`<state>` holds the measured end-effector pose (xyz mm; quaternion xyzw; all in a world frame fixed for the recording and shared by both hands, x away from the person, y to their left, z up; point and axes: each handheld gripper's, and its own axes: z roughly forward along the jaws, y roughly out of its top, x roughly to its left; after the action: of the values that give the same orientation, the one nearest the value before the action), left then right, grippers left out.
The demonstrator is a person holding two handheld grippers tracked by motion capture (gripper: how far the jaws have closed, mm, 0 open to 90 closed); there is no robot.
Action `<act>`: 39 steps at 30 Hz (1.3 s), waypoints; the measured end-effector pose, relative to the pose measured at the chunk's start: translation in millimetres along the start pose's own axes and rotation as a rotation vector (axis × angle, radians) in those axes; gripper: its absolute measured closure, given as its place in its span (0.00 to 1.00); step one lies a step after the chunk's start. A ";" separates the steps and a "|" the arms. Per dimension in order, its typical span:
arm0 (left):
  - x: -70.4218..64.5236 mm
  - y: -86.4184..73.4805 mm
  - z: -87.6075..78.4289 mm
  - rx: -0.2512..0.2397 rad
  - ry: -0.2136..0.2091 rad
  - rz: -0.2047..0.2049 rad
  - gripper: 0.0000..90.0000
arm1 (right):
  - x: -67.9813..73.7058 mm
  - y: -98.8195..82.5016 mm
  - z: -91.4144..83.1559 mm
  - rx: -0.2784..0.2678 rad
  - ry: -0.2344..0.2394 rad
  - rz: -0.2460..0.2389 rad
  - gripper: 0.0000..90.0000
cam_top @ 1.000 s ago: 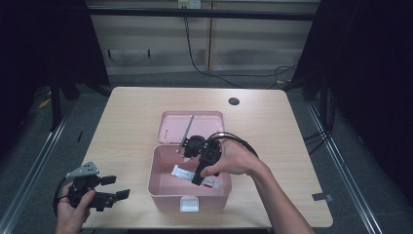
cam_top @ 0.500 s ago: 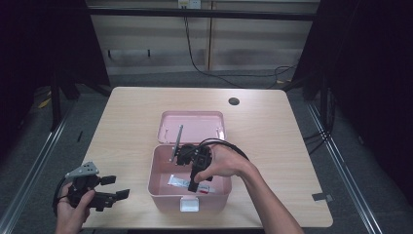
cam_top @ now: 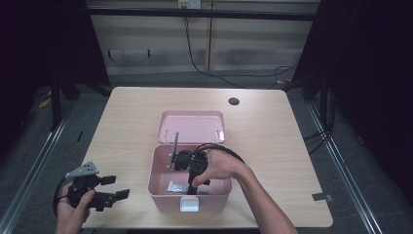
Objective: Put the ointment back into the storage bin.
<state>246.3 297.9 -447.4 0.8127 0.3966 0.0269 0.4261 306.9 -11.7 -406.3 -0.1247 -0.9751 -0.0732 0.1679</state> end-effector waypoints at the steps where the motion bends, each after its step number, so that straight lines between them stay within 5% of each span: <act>1: 0.0 0.0 0.0 0.000 -0.001 0.000 0.19 | -0.2 0.4 2.3 0.003 -0.005 -0.003 0.80; 27: -0.2 0.0 -0.1 0.000 0.000 0.001 0.19 | -7.0 9.0 33.5 0.055 0.035 -0.055 0.80; 39: -0.1 -0.1 -0.7 -0.004 0.002 -0.001 0.19 | -6.8 13.3 42.9 0.078 0.048 -0.039 0.80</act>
<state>245.9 298.3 -447.0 0.8116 0.3975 0.0281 0.4272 303.3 7.5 -447.3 -0.0970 -0.9752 -0.0415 0.1947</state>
